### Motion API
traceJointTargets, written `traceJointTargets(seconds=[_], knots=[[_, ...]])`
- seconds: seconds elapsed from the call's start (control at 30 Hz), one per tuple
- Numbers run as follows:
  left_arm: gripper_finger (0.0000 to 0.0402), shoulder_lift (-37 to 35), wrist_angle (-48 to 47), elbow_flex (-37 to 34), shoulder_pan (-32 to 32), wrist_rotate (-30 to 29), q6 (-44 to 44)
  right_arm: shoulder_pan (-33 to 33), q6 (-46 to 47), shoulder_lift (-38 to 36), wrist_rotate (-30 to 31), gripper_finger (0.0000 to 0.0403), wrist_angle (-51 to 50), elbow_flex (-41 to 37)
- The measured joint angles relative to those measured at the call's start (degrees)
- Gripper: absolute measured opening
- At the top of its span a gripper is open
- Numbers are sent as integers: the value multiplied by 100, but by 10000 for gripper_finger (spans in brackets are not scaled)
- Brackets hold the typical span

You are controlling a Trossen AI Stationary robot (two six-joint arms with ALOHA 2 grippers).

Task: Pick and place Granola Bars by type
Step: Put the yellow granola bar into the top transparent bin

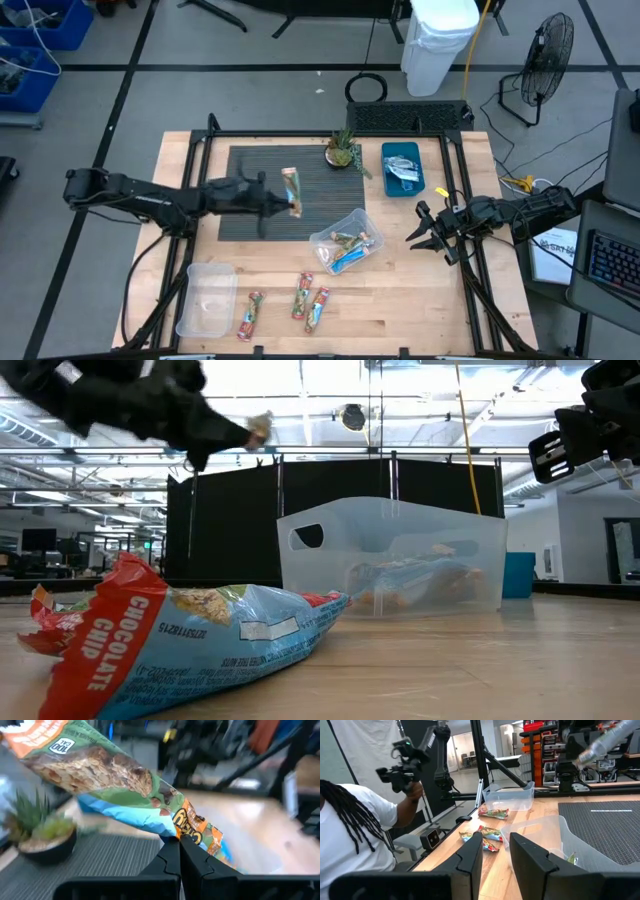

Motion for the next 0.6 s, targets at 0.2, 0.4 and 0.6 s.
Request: traceJointTargets(seconds=[0.2,0.4,0.6], knots=[[0,1092,-2102,1720,-209,-250,-25,2,0,-2,0,89,-2,1],[0,2321,-3405,3209,-452,95,461,0,0,-2,0,89,-2,1],[0,3337,-4363,4248,-625,255,1066,-1,0,-2,0,89,-2,1]])
